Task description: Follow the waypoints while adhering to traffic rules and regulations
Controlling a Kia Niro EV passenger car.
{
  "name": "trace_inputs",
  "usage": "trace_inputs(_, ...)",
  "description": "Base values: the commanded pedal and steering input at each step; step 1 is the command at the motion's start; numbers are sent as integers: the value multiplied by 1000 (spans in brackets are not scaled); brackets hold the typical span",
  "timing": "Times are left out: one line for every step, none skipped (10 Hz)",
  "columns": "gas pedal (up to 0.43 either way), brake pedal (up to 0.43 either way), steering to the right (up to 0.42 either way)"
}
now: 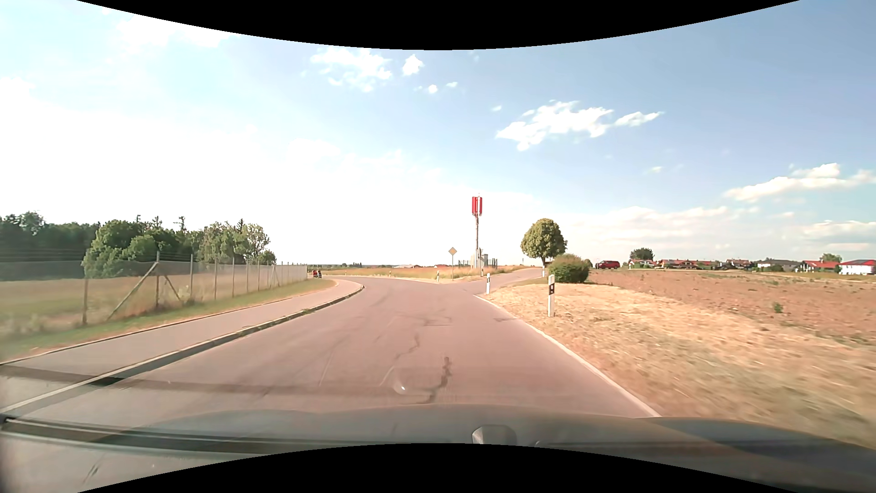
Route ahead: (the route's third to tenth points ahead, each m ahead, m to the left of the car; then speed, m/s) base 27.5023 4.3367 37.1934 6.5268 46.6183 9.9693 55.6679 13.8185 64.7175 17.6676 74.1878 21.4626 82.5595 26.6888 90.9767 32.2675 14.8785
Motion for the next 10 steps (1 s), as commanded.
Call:
trace_inputs(87,6,-29)
trace_inputs(87,6,-26)
trace_inputs(87,6,-23)
trace_inputs(87,6,-23)
trace_inputs(39,6,-24)
trace_inputs(28,6,-25)
trace_inputs(28,6,-26)
trace_inputs(28,6,-28)
trace_inputs(28,6,-28)
trace_inputs(8,6,-28)
